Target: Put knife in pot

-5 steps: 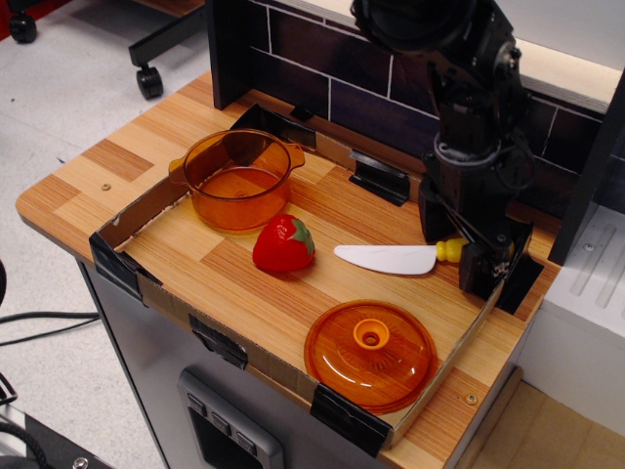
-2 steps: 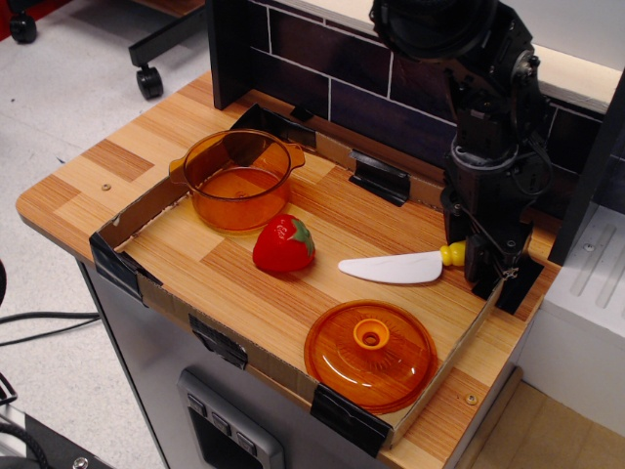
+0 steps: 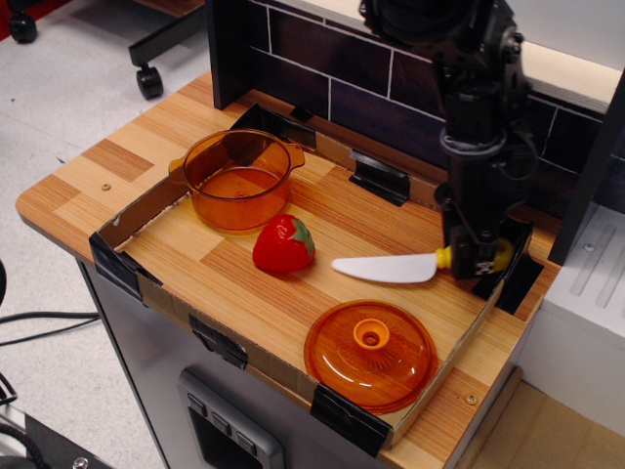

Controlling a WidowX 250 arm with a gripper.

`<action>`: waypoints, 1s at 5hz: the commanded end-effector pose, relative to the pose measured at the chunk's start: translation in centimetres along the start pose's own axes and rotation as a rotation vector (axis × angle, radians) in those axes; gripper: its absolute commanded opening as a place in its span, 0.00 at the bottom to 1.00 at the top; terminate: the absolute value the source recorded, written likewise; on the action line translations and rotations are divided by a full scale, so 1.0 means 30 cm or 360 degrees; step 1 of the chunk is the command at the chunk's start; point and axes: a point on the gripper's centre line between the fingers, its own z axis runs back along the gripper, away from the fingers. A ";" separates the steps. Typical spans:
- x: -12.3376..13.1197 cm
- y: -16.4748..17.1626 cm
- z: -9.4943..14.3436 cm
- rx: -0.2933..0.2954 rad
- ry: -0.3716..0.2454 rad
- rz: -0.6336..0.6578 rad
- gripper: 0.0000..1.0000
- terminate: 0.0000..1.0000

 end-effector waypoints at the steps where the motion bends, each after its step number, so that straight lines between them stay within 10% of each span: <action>1: -0.021 -0.011 0.151 -0.0012 -0.0149 -0.0231 0.00 0.00; 5: -0.113 -0.066 0.425 -0.0077 -0.0570 -0.0092 0.00 0.00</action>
